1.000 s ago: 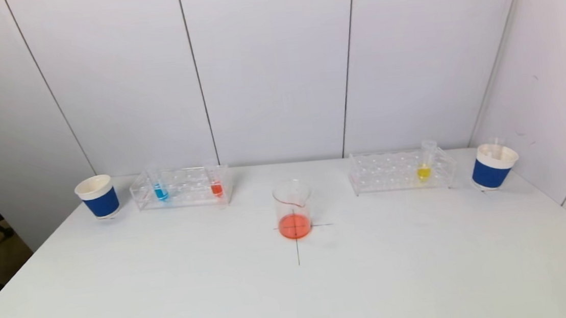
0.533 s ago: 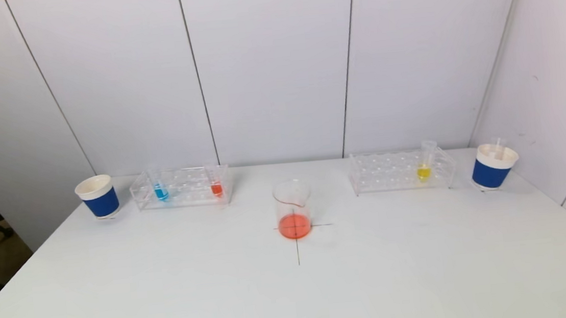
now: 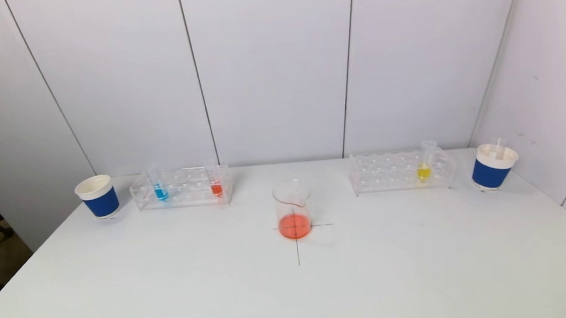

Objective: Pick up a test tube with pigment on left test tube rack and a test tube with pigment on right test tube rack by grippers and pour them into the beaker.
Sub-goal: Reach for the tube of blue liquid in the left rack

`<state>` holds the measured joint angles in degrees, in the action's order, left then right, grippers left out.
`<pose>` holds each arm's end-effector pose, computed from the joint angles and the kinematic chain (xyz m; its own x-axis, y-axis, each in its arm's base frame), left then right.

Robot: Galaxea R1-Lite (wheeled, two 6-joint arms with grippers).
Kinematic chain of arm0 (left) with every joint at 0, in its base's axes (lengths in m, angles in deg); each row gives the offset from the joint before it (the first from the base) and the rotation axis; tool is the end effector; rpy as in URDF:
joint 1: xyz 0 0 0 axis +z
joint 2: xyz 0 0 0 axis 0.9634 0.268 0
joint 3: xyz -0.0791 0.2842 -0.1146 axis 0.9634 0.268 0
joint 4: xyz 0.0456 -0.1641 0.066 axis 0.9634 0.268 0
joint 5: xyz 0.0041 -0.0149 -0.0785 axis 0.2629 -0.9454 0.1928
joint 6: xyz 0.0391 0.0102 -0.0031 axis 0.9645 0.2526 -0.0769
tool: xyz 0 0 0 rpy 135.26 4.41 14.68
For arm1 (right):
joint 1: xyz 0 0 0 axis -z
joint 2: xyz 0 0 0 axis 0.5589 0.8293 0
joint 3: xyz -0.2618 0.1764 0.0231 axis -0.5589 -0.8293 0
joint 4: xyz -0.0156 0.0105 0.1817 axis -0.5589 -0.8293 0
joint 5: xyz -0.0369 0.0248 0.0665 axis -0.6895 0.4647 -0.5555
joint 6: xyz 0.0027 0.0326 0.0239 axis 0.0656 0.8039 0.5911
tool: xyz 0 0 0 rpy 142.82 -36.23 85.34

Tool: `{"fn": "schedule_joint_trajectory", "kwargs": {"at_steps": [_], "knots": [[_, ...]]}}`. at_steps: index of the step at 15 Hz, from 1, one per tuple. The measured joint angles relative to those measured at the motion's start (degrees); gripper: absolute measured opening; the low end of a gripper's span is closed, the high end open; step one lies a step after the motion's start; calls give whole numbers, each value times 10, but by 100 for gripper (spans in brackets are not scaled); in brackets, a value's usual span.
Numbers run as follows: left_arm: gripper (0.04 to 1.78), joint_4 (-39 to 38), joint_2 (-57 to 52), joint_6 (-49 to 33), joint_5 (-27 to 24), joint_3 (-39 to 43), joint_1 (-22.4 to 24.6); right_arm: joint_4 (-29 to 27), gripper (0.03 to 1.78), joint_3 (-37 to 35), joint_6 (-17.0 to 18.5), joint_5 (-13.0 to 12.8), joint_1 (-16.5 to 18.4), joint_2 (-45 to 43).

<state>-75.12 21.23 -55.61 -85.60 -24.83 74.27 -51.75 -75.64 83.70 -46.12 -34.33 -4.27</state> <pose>-0.0301 -0.0001 0.0763 1.0000 -0.0049 -0.0030 0.0050 0.9999 0.0140 -0.0299 -0.0012 0.0768 0.9998 -0.0189 0.0110 0.0189 0.9998 0.0012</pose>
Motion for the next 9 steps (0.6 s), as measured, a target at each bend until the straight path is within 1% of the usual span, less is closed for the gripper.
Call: {"fn": "schedule_joint_trajectory", "kwargs": {"at_steps": [3,9], "knots": [[176,0,0,0,0,0,0,3,177,0,19,-3,0,0],[176,0,0,0,0,0,0,3,177,0,21,-3,0,0]]}}
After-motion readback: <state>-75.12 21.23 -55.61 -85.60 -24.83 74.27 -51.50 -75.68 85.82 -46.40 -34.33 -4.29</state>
